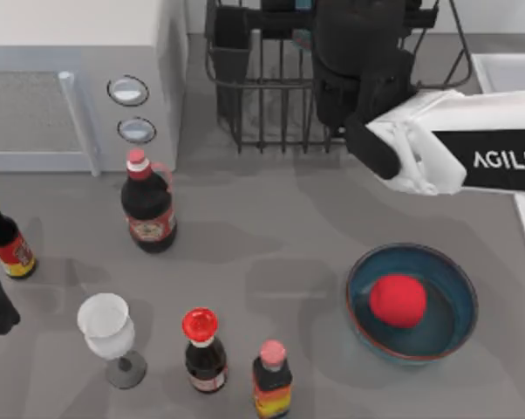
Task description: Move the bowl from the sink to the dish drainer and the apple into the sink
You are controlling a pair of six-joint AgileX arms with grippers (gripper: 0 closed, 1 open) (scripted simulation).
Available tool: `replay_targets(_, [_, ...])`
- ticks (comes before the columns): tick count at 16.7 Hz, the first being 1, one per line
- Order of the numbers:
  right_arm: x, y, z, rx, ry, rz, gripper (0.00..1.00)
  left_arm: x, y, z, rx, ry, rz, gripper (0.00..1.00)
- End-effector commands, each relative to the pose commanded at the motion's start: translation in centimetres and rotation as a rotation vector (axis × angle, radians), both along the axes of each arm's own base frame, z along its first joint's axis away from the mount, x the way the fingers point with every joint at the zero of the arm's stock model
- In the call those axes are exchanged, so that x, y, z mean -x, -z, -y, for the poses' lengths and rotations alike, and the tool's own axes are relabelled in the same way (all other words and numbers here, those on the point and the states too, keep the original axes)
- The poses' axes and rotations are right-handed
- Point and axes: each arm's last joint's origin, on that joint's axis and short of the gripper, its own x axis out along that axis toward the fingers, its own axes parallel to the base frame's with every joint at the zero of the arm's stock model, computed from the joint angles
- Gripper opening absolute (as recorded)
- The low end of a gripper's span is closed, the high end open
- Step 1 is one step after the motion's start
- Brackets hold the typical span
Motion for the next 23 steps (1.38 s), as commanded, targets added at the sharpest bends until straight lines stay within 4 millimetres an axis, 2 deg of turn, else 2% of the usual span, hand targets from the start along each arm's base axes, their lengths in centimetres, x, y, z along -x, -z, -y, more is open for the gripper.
replay_targets(9, [0.1, 0.0, -0.1, 0.000, -0.003, 0.000, 1.00, 0.0, 0.0, 0.0, 0.000, 0.000, 0.000, 1.00])
replay_targets(11, [0.2, -0.3, 0.8, 0.002, -0.010, -0.004, 1.00, 0.0, 0.0, 0.0, 0.000, 0.000, 0.000, 1.00])
replay_targets(14, [1.5, -1.4, 4.2, 0.014, -0.040, -0.024, 1.00, 0.0, 0.0, 0.0, 0.000, 0.000, 0.000, 1.00])
replay_targets(17, [4.5, -3.0, 9.1, 0.021, -0.082, -0.052, 1.00, 0.0, 0.0, 0.0, 0.000, 0.000, 0.000, 1.00])
replay_targets(20, [9.6, -4.1, 14.8, 0.015, -0.118, -0.076, 1.00, 0.0, 0.0, 0.0, 0.000, 0.000, 0.000, 1.00])
replay_targets(23, [16.0, -3.3, 19.8, 0.000, -0.132, -0.096, 1.00, 0.0, 0.0, 0.0, 0.000, 0.000, 0.000, 1.00])
